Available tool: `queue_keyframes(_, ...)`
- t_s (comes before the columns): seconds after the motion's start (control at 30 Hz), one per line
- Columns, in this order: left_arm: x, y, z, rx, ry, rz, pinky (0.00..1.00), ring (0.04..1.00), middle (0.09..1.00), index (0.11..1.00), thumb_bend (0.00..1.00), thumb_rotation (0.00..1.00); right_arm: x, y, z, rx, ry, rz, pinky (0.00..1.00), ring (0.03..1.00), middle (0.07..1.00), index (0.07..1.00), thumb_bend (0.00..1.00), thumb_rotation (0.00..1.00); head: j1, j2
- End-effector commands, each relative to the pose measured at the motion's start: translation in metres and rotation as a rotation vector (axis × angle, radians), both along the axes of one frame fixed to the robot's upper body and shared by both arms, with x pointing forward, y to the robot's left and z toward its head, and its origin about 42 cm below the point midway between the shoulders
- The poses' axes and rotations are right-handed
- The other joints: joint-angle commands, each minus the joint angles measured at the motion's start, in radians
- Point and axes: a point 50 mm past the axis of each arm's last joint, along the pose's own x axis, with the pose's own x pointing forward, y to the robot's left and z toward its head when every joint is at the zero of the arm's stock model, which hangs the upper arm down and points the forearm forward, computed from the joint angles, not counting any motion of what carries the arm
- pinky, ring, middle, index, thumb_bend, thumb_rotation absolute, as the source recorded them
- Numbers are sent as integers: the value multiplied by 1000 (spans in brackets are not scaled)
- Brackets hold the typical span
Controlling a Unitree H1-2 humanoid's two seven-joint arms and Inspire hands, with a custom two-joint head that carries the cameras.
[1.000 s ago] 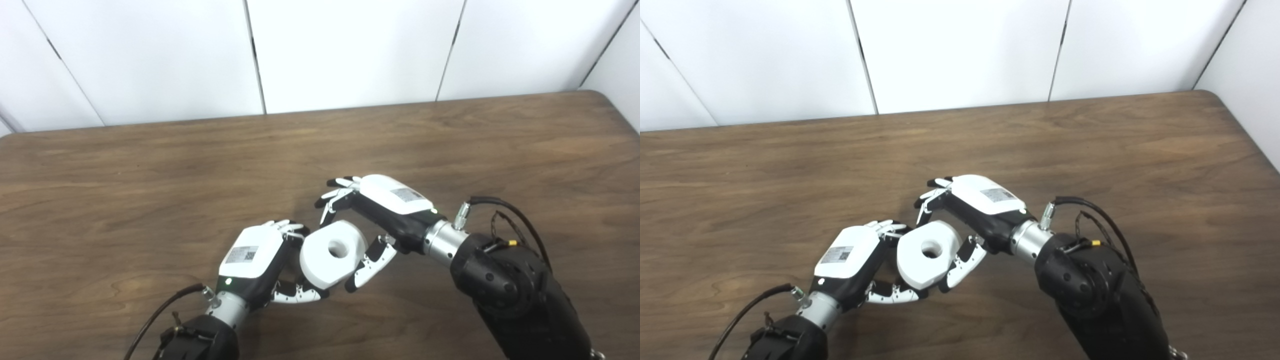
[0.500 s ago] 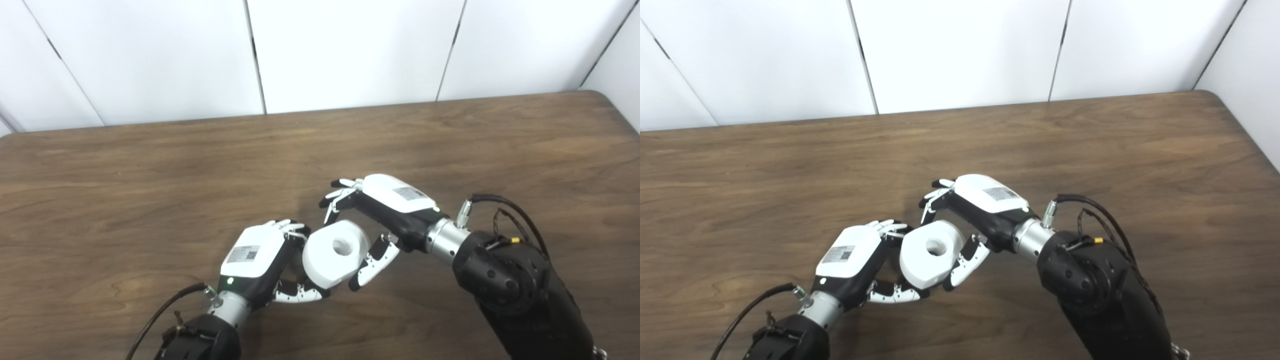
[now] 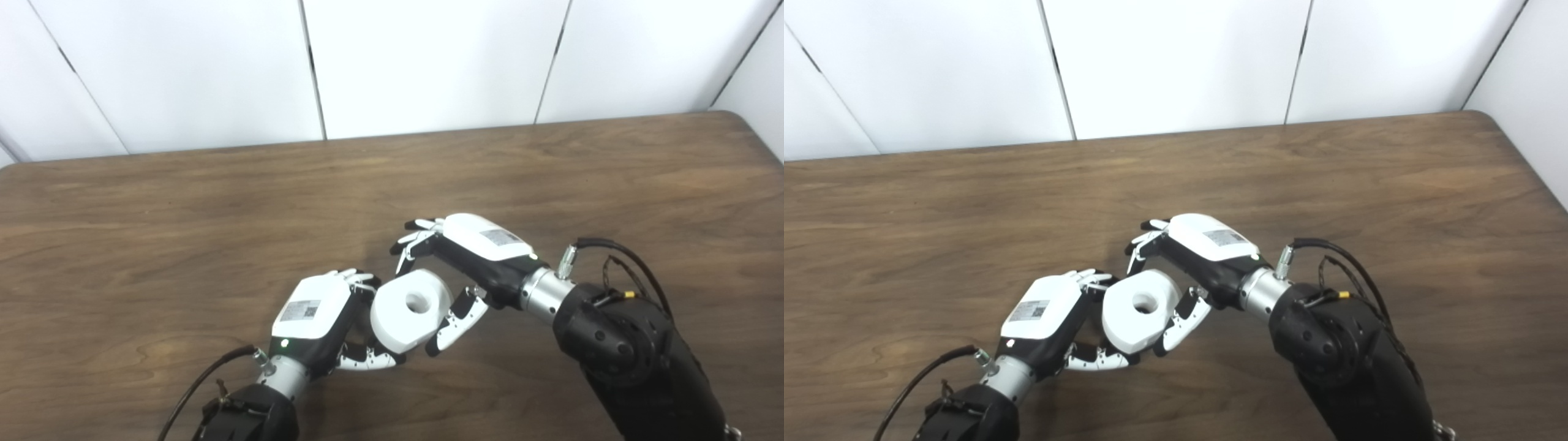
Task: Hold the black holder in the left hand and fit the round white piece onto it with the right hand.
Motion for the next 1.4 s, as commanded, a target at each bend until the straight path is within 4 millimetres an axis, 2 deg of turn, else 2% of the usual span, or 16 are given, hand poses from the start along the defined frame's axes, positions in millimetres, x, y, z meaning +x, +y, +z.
queue_keyframes(0.0,-9,-6,-21,55,143,-51,898,885,830,493,509,68,2,5,5,-10,-43,6,970,959,829,481,526,137,-1,4)
queue_keyframes(0.43,-9,-6,-18,59,144,-52,898,885,829,493,509,68,6,17,3,-41,-45,47,976,973,834,481,526,137,-6,10)
queue_keyframes(0.93,-11,-9,-15,57,146,-54,896,885,829,493,509,69,9,15,2,-57,-7,35,929,970,830,482,526,138,-6,24)
queue_keyframes(1.37,-12,-11,-12,61,145,-56,889,883,827,493,509,69,19,16,4,-74,27,29,957,982,834,482,525,138,-12,36)
